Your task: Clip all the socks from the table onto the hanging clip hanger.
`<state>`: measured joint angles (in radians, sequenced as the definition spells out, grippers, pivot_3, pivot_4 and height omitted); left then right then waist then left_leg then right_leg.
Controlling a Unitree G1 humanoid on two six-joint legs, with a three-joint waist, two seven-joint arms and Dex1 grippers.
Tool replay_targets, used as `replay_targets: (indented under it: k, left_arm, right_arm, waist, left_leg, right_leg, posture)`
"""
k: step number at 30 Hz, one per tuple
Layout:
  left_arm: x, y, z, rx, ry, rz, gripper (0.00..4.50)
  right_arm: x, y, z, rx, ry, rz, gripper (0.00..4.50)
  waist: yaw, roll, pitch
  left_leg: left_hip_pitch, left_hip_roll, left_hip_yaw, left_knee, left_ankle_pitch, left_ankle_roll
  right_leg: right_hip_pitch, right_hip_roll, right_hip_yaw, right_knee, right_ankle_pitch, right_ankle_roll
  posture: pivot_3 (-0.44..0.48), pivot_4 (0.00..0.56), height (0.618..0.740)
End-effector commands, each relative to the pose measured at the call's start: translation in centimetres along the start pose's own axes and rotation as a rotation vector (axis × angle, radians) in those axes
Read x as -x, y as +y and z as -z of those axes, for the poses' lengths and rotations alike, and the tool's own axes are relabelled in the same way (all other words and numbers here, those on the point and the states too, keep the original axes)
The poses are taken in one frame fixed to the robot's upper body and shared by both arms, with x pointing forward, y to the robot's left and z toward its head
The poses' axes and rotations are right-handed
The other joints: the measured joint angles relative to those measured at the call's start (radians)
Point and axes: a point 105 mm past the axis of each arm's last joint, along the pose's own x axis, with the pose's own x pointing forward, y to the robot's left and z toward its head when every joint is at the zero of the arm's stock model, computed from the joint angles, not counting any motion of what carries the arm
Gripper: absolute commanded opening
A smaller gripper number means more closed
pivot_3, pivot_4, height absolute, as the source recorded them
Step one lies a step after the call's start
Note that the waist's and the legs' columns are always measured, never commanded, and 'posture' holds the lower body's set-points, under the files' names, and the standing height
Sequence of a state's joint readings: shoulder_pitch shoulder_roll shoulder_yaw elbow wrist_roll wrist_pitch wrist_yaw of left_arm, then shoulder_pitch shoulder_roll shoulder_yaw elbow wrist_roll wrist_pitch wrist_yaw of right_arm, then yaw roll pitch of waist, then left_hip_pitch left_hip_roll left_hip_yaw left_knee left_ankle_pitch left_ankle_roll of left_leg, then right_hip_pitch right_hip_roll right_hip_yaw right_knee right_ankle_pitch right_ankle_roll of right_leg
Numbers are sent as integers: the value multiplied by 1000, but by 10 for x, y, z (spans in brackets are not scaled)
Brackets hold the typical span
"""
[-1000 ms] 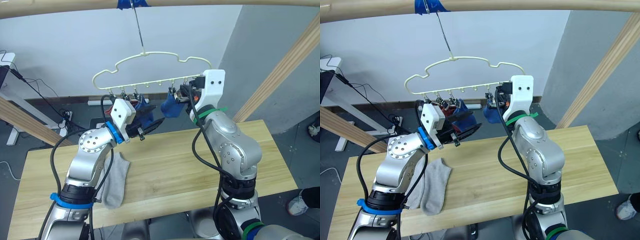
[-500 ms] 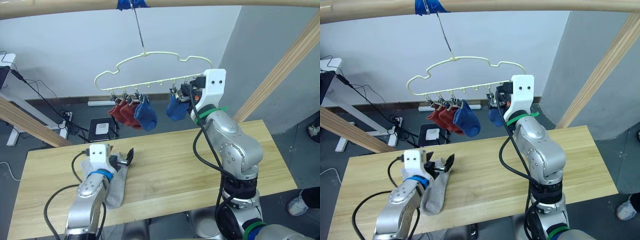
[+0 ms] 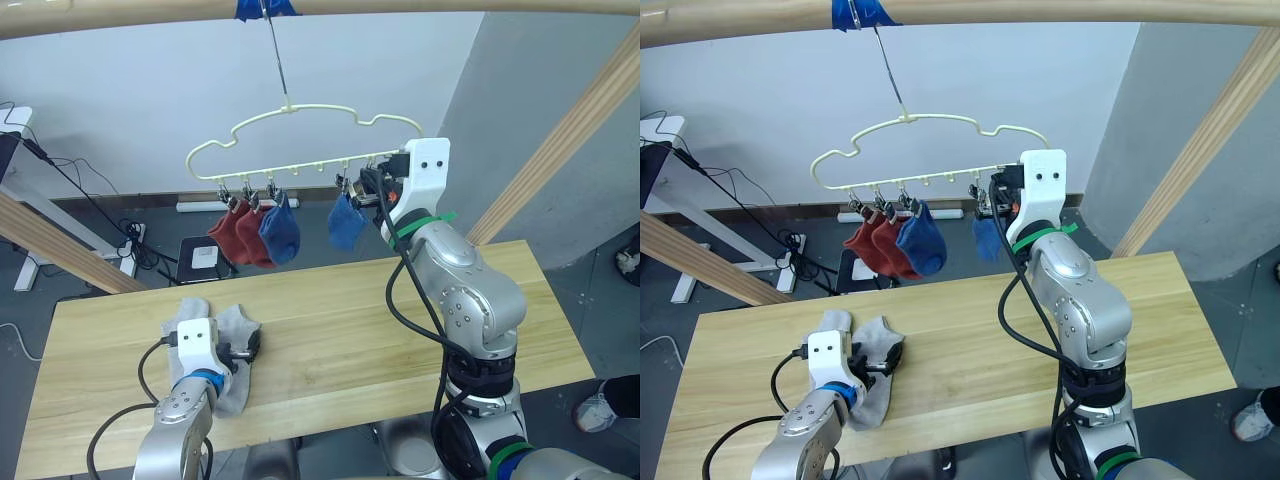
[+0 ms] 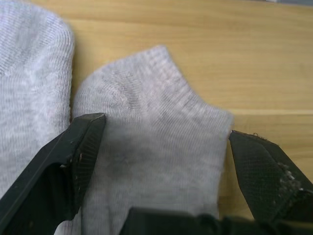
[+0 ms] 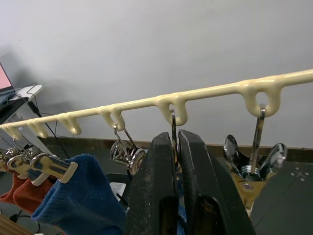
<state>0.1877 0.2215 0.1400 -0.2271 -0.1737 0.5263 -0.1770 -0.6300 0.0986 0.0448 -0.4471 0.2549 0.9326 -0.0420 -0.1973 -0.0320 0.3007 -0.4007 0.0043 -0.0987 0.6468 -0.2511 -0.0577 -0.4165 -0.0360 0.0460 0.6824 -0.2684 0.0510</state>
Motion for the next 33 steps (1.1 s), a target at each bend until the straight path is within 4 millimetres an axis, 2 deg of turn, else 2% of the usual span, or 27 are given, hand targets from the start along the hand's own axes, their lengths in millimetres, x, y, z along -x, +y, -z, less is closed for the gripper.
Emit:
replay_targets:
  k: [1,4,13,18,19,22,24,26,29,33]
  left_arm:
    - [-1,4,12,-55,79,-4,4458]
    - [-2,5,13,-80,102,-1,3867]
    - [-1,5,12,-101,107,6,1292]
    - [-1,-9,2,-145,49,114,27]
    - [0,-17,-4,-197,9,177,27]
    - [6,-62,-29,-434,-165,464,27]
    - [8,-80,-43,-501,-252,571,27]
    - [6,-101,-68,-532,-372,666,27]
    - [3,-126,-100,-517,-509,729,27]
    - [-4,-147,-126,-500,-611,724,27]
  right_arm:
    - [2,8,-13,6,-53,-32,0]
    - [2,8,-13,5,-53,-32,0]
    - [2,9,-13,3,-54,-35,0]
    - [1,9,-13,2,-54,-34,0]
    - [1,9,-13,2,-54,-33,0]
    - [1,9,-13,6,-55,-30,0]
    - [1,8,-14,7,-57,-28,0]
    - [1,7,-14,11,-58,-25,0]
    - [2,6,-15,16,-59,-20,0]
    - [2,6,-16,17,-60,-18,0]
  waist:
    - [0,0,0]
    - [0,1,-1]
    - [0,5,-6]
    - [0,5,-6]
    - [0,5,-6]
    - [1,5,-6]
    - [2,5,-6]
    - [1,5,-6]
    - [0,5,-6]
    - [-9,5,-6]
  left_leg:
    - [0,0,0,0,0,0]
    - [1,0,1,0,0,0]
    - [1,1,1,0,0,0]
    - [1,1,1,0,0,0]
    - [1,1,1,0,0,0]
    - [0,1,1,-1,0,0]
    - [0,1,1,-1,0,0]
    - [0,1,3,0,0,0]
    - [-1,2,3,0,0,0]
    - [-1,2,3,-1,0,0]
  right_leg:
    - [0,0,0,0,0,0]
    - [0,0,0,0,0,0]
    - [0,0,0,0,0,-1]
    - [0,0,1,0,0,-1]
    - [0,0,1,0,0,-1]
    - [-1,1,0,-1,0,-1]
    - [-1,0,1,-1,1,-1]
    - [-1,0,1,-1,1,-1]
    - [-1,1,1,-1,1,-1]
    - [-1,1,1,-1,1,-1]
  posture:
    - [-296,259,740]
    - [-296,259,740]
    - [-298,257,740]
    - [-297,256,740]
    - [-299,256,740]
    - [-299,256,740]
    - [-303,256,740]
    - [-311,256,740]
    - [-311,256,740]
    - [-324,253,740]
